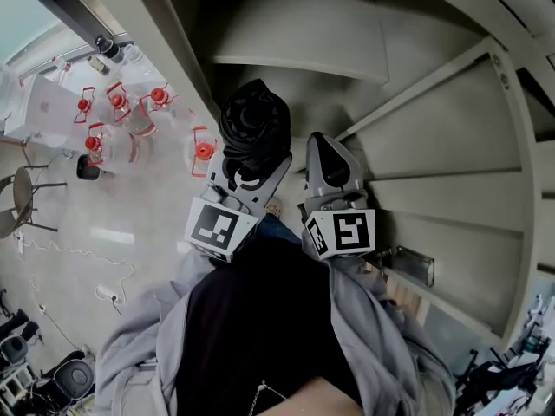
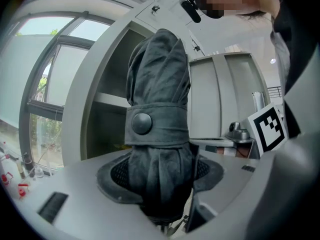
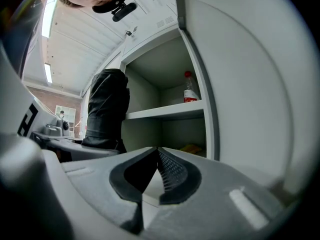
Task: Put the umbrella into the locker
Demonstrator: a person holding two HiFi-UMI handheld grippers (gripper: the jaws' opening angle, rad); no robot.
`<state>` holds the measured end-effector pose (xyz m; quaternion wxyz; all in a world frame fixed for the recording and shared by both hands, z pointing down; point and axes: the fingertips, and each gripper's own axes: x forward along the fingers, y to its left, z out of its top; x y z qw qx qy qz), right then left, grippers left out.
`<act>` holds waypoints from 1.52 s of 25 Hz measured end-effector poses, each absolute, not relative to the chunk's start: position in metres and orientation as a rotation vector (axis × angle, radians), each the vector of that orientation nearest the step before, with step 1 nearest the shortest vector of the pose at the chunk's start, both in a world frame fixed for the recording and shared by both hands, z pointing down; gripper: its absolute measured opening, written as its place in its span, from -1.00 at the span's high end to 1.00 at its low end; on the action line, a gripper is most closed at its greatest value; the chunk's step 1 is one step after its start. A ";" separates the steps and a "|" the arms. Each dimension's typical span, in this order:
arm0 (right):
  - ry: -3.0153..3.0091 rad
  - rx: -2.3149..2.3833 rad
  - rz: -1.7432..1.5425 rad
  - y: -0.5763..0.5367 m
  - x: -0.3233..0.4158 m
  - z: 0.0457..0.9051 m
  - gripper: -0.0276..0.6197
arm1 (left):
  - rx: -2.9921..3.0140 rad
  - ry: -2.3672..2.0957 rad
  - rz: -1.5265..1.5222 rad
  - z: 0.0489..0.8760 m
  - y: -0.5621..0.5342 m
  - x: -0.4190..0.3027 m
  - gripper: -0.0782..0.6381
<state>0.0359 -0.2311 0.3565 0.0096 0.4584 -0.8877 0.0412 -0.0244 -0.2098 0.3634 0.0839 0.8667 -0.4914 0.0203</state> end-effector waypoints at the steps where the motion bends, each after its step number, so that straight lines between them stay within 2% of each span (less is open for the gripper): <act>1: -2.767 1.444 0.139 -0.231 0.036 0.358 0.91 | 2.578 -1.447 0.069 0.368 -0.210 -0.024 0.09; 12: -2.688 1.493 0.181 -0.229 0.038 0.381 0.90 | 2.478 -1.286 0.168 0.425 -0.225 -0.029 0.09; 22: -2.632 1.253 0.280 -0.202 0.011 0.432 0.83 | 2.443 -1.154 0.213 0.445 -0.243 -0.029 0.09; 25: -2.607 1.153 0.337 -0.193 0.004 0.451 0.66 | 2.445 -1.135 0.233 0.447 -0.245 -0.028 0.09; 28: -2.564 0.983 0.436 -0.182 -0.010 0.481 0.28 | 2.451 -1.119 0.240 0.447 -0.246 -0.025 0.09; 29: -2.544 0.943 0.462 -0.178 -0.013 0.492 0.24 | 2.453 -1.112 0.239 0.447 -0.246 -0.024 0.09; 38: -2.426 0.840 0.626 -0.166 -0.030 0.558 0.20 | 2.442 -1.055 0.224 0.447 -0.243 -0.012 0.09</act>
